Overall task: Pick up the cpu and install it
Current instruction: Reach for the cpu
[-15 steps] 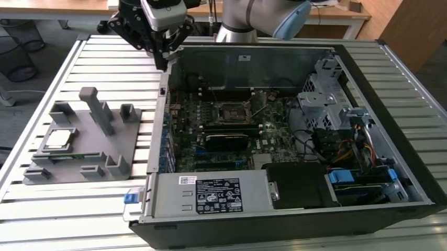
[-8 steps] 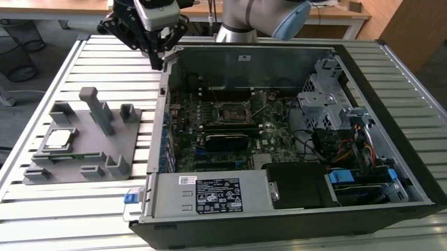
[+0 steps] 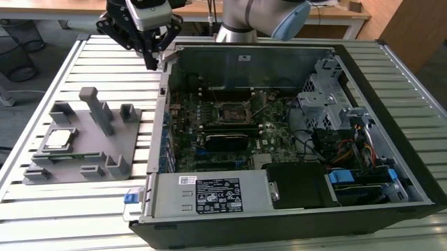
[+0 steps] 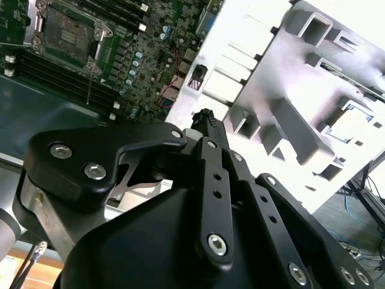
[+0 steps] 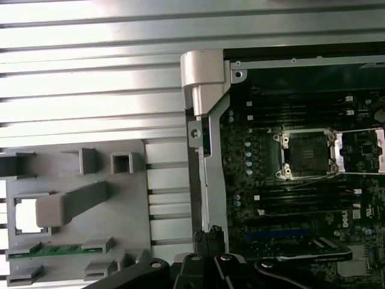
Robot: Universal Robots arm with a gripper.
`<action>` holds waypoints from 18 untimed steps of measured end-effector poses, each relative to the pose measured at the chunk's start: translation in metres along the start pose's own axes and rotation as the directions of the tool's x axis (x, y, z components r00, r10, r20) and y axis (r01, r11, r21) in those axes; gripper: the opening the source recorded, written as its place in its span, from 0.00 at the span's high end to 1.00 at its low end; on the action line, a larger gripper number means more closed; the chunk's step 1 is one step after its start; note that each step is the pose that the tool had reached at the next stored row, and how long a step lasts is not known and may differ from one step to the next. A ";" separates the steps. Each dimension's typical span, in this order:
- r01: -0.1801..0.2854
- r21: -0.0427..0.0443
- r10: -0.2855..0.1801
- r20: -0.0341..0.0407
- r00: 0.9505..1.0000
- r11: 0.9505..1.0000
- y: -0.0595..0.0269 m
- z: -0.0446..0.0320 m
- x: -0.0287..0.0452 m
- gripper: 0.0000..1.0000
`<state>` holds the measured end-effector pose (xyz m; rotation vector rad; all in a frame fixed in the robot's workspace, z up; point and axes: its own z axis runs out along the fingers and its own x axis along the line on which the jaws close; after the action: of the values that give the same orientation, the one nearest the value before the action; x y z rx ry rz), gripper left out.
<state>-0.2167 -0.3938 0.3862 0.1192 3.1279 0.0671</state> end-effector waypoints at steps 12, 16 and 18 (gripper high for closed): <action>0.000 0.001 0.000 -0.006 1.000 1.000 0.0001 0.0013 0.0085 0.89; 0.000 0.001 0.000 -0.008 1.000 1.000 0.0003 0.0017 0.0109 0.89; 0.000 0.001 0.000 -0.009 1.000 1.000 0.0004 0.0019 0.0123 0.89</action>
<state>-0.2288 -0.3924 0.3842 0.1197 3.1364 0.0668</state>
